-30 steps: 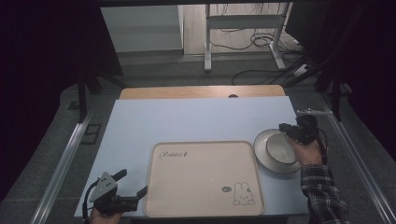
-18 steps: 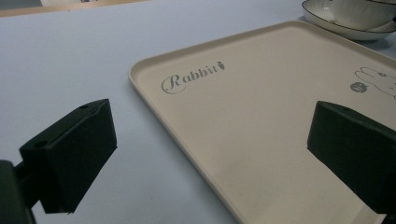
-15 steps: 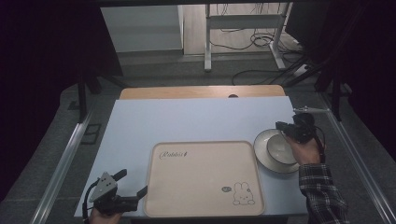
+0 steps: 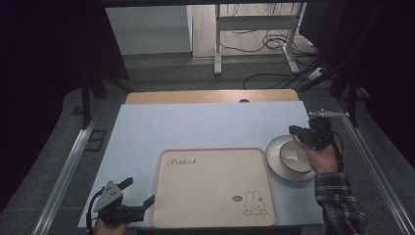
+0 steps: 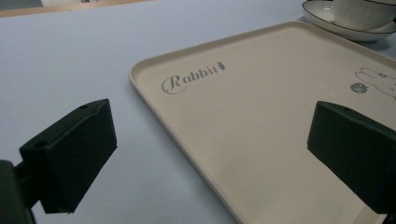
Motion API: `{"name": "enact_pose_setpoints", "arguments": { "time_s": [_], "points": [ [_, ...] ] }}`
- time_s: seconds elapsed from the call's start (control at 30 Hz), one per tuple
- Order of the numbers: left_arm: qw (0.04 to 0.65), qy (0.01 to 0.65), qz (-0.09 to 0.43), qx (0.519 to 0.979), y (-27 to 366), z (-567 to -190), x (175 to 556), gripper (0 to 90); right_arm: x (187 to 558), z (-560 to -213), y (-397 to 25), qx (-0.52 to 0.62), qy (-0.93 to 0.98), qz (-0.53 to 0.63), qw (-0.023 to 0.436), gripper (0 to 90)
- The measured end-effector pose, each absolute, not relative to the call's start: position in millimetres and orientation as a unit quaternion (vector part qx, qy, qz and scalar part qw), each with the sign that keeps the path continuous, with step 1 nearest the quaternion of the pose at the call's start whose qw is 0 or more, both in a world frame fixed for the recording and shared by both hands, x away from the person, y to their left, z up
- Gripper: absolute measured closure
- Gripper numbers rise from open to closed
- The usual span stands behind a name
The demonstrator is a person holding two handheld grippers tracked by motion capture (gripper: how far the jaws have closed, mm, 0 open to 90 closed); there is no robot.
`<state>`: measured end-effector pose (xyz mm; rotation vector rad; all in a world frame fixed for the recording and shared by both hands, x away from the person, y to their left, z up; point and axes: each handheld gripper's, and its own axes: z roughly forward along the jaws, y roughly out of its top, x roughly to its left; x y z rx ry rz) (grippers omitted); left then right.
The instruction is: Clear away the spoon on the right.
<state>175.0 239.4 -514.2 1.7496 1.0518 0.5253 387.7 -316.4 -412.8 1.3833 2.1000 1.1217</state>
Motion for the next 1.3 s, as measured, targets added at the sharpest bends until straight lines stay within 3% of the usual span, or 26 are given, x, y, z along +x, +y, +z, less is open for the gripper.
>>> {"name": "enact_pose_setpoints", "arguments": {
  "time_s": [1.3],
  "points": [
    [0.493,0.432,0.218,0.723,238.5,-513.9,174.9,1.0,337.7,-357.6,-298.9,0.433,0.754,0.449,0.204,86.8]
  ]
}}
